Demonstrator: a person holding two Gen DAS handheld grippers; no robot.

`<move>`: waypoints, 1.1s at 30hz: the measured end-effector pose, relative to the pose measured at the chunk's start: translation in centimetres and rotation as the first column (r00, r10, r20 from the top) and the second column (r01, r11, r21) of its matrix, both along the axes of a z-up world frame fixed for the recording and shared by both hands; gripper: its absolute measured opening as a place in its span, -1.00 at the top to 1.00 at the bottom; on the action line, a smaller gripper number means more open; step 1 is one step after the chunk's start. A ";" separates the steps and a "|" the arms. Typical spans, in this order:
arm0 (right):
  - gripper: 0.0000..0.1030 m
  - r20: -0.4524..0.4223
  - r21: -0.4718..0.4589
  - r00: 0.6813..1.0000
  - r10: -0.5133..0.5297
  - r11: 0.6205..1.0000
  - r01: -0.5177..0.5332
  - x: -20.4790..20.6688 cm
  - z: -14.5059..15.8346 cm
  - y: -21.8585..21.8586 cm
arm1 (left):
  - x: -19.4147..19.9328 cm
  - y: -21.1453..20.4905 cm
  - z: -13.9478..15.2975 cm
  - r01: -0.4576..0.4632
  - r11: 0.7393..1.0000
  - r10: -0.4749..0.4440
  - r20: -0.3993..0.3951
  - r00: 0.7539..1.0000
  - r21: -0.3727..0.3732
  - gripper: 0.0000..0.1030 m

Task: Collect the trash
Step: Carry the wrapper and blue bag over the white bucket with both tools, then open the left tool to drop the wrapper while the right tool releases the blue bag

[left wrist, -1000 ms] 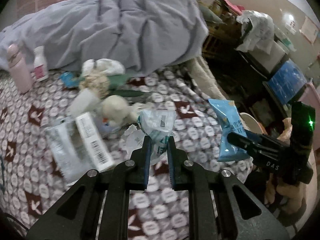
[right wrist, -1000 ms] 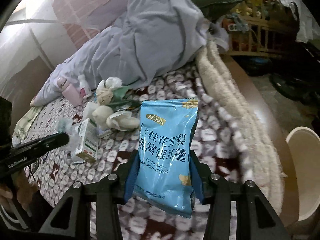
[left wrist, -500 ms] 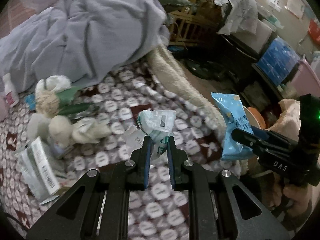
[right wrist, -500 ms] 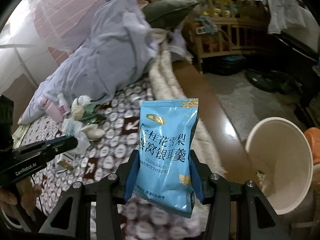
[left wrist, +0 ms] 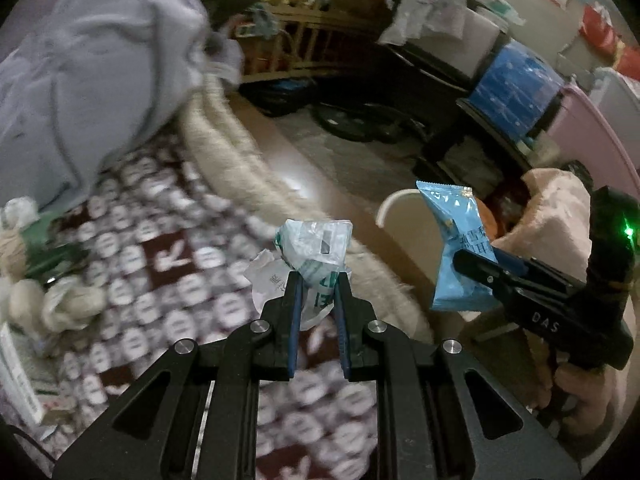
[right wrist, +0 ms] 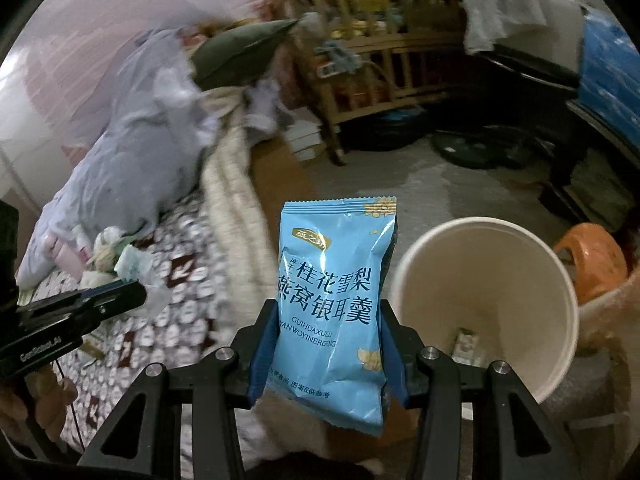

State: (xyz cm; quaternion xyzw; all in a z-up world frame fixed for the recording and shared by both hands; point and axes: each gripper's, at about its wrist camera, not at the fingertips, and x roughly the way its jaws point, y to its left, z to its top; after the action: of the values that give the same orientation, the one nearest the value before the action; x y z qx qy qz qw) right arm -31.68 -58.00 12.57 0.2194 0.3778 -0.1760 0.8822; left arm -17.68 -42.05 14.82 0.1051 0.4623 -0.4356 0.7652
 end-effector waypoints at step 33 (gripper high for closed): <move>-0.01 -0.158 0.019 0.944 -0.291 0.955 0.297 -5.6 -6.7 -11.9 | -3.2 -15.1 -4.5 0.211 0.975 -0.219 -0.165 0.962 -0.068 0.21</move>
State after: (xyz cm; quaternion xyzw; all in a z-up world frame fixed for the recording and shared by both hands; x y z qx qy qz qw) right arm -37.30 -69.90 5.91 0.2777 0.4114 -0.3139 0.8094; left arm -20.86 -57.18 10.31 0.0977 0.5014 -0.5348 0.6731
